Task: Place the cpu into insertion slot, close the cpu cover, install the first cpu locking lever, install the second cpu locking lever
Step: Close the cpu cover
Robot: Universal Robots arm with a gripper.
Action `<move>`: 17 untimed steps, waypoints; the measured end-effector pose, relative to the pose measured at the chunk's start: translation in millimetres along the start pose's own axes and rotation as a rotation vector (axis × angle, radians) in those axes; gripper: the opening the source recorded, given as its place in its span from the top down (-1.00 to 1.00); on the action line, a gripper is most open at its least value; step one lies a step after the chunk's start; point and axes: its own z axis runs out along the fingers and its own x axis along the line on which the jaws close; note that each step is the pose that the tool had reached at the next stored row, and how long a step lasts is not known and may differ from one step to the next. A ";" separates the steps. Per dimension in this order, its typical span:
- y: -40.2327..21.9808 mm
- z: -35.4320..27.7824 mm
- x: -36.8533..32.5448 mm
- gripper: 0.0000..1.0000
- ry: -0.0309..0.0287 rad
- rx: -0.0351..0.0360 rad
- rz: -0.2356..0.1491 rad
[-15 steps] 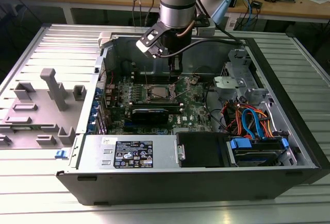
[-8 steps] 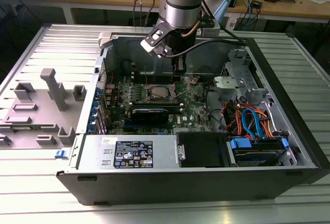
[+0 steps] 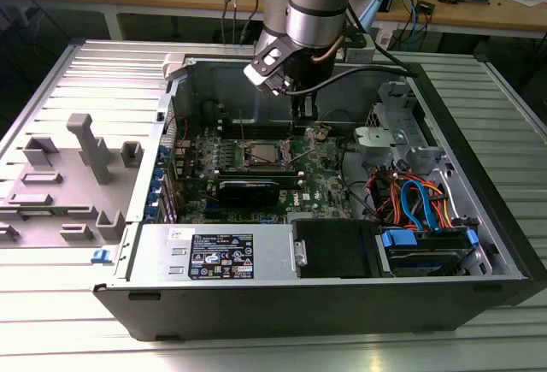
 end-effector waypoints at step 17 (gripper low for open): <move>4.6 0.1 0.0 0.79 0.0001 0.0006 0.000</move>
